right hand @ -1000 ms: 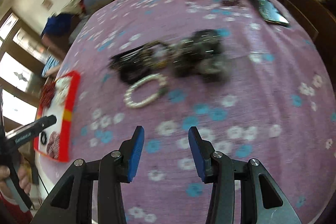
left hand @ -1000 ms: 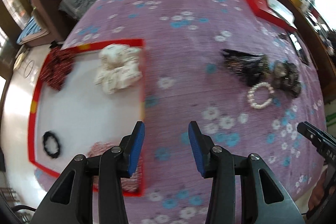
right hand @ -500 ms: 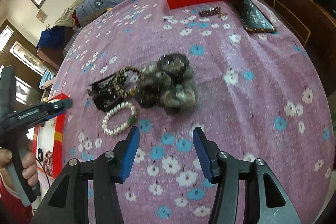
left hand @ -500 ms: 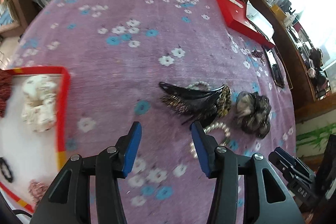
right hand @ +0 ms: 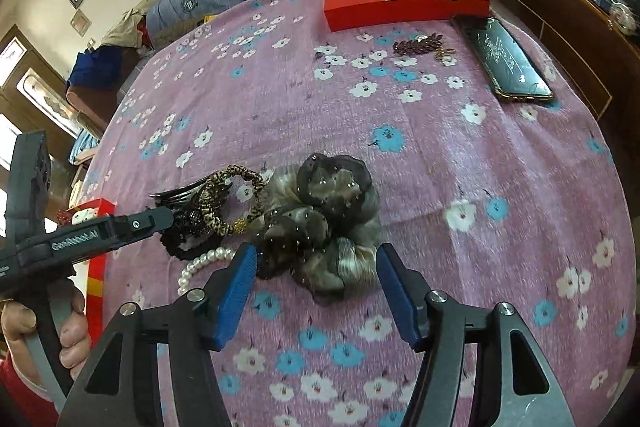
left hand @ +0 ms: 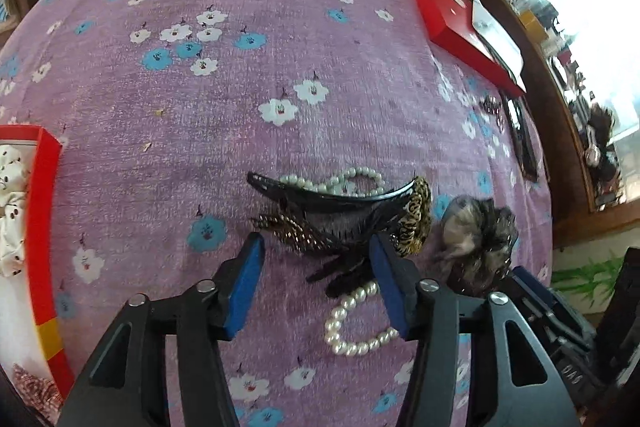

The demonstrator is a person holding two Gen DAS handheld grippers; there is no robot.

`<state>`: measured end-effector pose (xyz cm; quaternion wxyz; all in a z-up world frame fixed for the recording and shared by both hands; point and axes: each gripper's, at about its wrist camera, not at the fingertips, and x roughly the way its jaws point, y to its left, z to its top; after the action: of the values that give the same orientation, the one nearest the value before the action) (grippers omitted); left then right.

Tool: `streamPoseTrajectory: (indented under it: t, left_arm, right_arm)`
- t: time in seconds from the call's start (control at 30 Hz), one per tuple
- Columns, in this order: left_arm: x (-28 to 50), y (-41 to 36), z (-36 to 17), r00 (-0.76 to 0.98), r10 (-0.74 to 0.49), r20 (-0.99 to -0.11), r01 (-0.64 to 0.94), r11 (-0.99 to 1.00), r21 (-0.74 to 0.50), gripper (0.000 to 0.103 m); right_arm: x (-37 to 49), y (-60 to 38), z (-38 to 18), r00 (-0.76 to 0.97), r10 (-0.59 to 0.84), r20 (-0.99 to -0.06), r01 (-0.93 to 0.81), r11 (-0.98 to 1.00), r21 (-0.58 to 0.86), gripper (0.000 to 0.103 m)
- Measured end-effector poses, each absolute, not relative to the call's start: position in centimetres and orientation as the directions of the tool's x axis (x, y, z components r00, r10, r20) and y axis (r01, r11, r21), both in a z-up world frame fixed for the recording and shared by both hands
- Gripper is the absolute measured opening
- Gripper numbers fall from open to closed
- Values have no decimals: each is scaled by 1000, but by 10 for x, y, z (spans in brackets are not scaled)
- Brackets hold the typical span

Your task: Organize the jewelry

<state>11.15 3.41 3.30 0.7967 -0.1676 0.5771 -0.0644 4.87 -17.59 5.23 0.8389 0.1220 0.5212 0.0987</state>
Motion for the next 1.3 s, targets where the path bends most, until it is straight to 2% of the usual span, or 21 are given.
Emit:
streamPoseTrajectory:
  t: [0.1, 0.13, 0.17, 0.2, 0.23, 0.27, 0.37, 0.43, 0.77, 0.8, 0.83, 0.97, 1.13, 1.3]
  left_arm:
    - [115, 34, 30, 316, -325, -891, -95, 924, -371, 53]
    - [115, 34, 29, 311, -339, -888, -94, 918, -384, 45]
    - [114, 34, 28, 306, -365, -879, -94, 907, -410, 29]
    - [114, 33, 26, 293, -393, -871, -97, 895, -436, 21]
    - [114, 32, 26, 284, -407, -868, -100, 888, -449, 15]
    - [113, 31, 26, 285, -406, -869, -102, 888, -448, 14]
    - [106, 28, 34, 294, -413, -862, -98, 884, -457, 11]
    - [101, 29, 42, 304, -432, -849, -91, 874, -477, 9]
    - [58, 48, 93, 367, -463, -806, -45, 857, -513, 8]
    - [52, 51, 98, 376, -460, -804, -41, 859, -511, 7]
    - [47, 55, 102, 384, -459, -802, -36, 860, -509, 0]
    - [28, 72, 117, 418, -433, -799, -21, 874, -485, 0]
    - [13, 94, 127, 454, -393, -799, -20, 892, -451, 0]
    - [12, 101, 112, 421, -400, -814, 2, 898, -440, 1]
  right_arm:
    - [54, -172, 49, 436, 288, -853, -37, 952, 302, 66]
    - [56, -172, 48, 436, 286, -853, -35, 953, 302, 66]
    - [56, -172, 47, 436, 284, -854, -34, 953, 300, 66]
    - [57, -171, 46, 433, 286, -855, -34, 953, 301, 64]
    - [57, -171, 46, 433, 289, -854, -34, 952, 305, 51]
    - [57, -171, 46, 432, 291, -854, -34, 951, 307, 32]
    - [58, -171, 42, 407, 310, -860, -39, 946, 322, 17]
    - [54, -173, 44, 409, 316, -856, -37, 943, 330, 14]
    - [23, -184, 64, 428, 346, -835, -26, 928, 371, 11]
    - [17, -184, 68, 435, 345, -832, -29, 929, 370, 11]
    - [12, -185, 72, 440, 345, -829, -32, 929, 369, 11]
    - [0, -182, 87, 459, 334, -823, -43, 934, 355, 11]
    - [-12, -172, 105, 485, 333, -809, -61, 935, 348, 11]
    - [-16, -153, 105, 465, 342, -816, -66, 933, 353, 11]
